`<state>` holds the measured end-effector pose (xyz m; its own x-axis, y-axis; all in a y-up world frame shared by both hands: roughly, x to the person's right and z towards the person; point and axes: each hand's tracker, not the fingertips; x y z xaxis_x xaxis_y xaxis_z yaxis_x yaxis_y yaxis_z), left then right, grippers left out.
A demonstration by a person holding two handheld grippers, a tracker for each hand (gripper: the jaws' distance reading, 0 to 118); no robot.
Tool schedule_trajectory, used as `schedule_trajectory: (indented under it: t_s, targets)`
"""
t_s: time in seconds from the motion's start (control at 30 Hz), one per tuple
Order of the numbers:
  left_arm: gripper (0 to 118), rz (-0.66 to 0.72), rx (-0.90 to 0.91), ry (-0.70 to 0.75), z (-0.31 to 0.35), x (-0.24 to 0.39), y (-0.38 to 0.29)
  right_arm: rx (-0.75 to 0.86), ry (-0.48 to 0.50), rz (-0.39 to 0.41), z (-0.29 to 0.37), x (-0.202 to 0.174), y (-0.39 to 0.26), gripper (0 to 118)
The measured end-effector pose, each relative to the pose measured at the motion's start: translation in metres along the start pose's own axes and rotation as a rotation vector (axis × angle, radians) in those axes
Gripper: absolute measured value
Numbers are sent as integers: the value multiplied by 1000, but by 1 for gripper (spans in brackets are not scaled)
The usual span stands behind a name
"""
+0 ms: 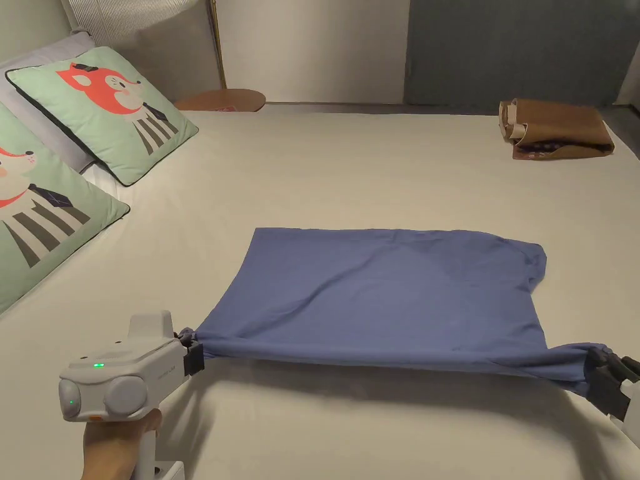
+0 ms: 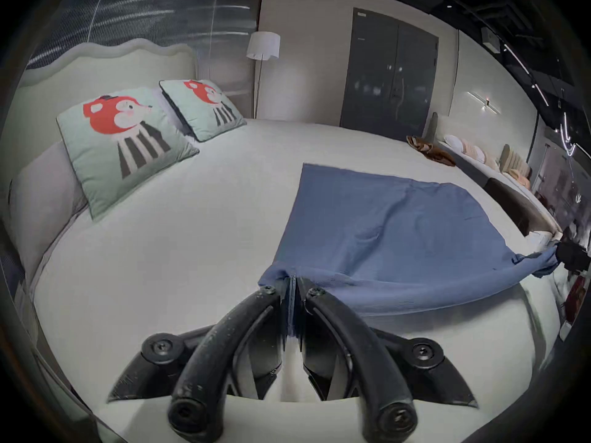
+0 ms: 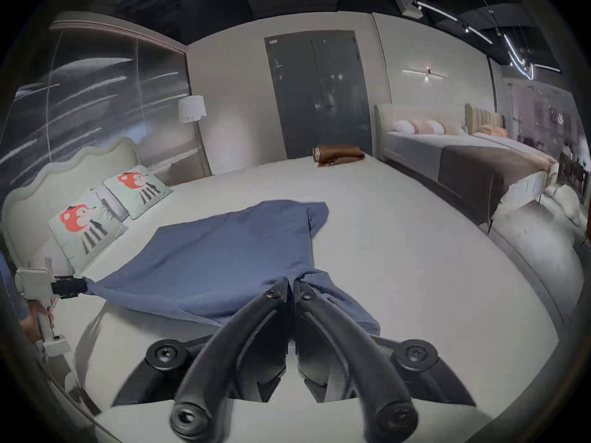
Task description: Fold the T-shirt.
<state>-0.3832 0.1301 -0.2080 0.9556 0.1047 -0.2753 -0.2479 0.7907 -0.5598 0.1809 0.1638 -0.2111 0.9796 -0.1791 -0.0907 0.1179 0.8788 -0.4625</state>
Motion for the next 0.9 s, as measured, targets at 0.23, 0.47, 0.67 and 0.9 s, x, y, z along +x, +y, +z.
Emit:
schedule_trajectory:
  t_s: [0.23, 0.47, 0.67, 0.9]
  targets:
    - [1, 15, -49, -6, 35, -26, -46, -65, 24, -50, 50, 7, -49, 2]
    - [1, 33, -113, 12, 63, -23, -82, -176, 0, -56, 66, 5, -87, 2]
    - [1, 25, -168, 43, 53, -20, -100, -324, -58, -78, 43, 17, -122, 2]
    - [23, 19, -173, 36, 61, -17, -86, -314, -59, -101, 46, 13, -104, 11]
